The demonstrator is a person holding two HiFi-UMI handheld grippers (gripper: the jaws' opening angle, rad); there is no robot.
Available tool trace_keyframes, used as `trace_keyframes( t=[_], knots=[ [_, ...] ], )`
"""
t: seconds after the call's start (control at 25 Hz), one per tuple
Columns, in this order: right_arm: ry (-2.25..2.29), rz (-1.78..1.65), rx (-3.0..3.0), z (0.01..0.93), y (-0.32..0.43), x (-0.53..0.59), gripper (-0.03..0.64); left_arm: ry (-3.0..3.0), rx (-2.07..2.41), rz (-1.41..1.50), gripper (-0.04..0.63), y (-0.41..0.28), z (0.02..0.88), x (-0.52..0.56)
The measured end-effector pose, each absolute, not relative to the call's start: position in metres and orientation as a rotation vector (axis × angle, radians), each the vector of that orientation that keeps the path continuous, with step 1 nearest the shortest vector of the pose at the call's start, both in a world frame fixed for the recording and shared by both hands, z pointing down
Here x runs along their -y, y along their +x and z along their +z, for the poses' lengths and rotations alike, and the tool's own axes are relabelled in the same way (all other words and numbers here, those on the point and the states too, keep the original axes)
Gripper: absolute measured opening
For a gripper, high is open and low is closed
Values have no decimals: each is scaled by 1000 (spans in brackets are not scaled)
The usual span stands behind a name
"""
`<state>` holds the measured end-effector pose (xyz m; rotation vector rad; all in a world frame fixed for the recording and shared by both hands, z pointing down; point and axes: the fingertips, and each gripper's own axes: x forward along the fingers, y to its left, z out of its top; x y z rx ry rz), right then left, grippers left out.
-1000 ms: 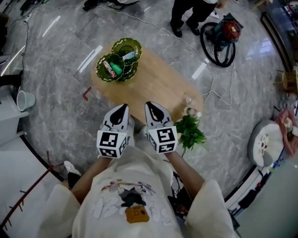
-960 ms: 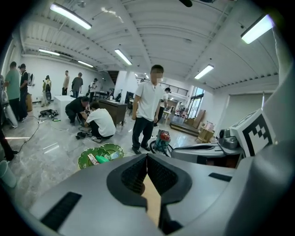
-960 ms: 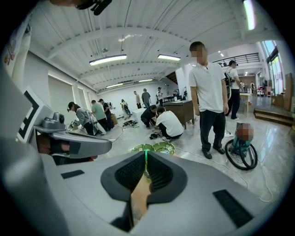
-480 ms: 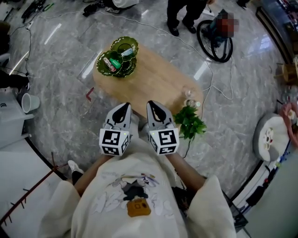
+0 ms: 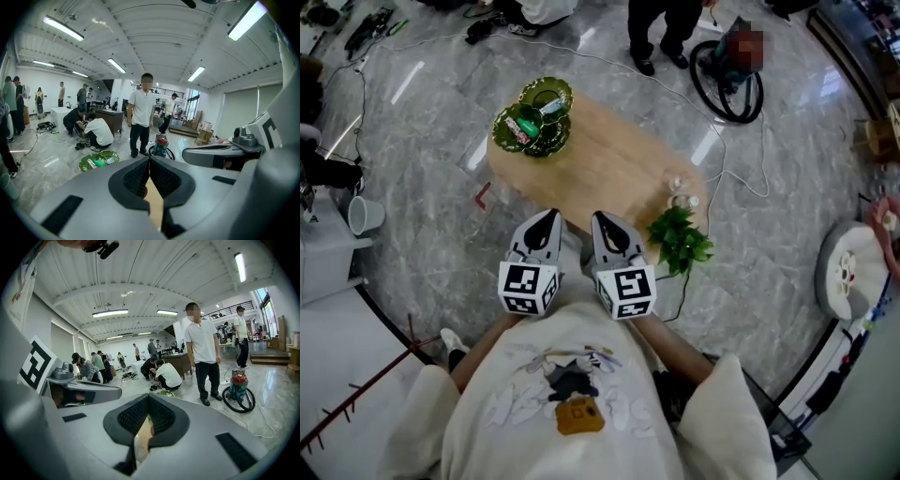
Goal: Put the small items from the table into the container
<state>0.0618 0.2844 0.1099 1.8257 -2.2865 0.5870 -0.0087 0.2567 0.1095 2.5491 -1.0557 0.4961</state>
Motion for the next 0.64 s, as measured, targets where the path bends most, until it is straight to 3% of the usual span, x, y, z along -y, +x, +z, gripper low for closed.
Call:
trace_keyframes(
  t=[0.64],
  knots=[
    [1895, 615, 2232, 110, 62, -340, 6, 2551, 1036, 533, 8, -6, 100, -290]
  ],
)
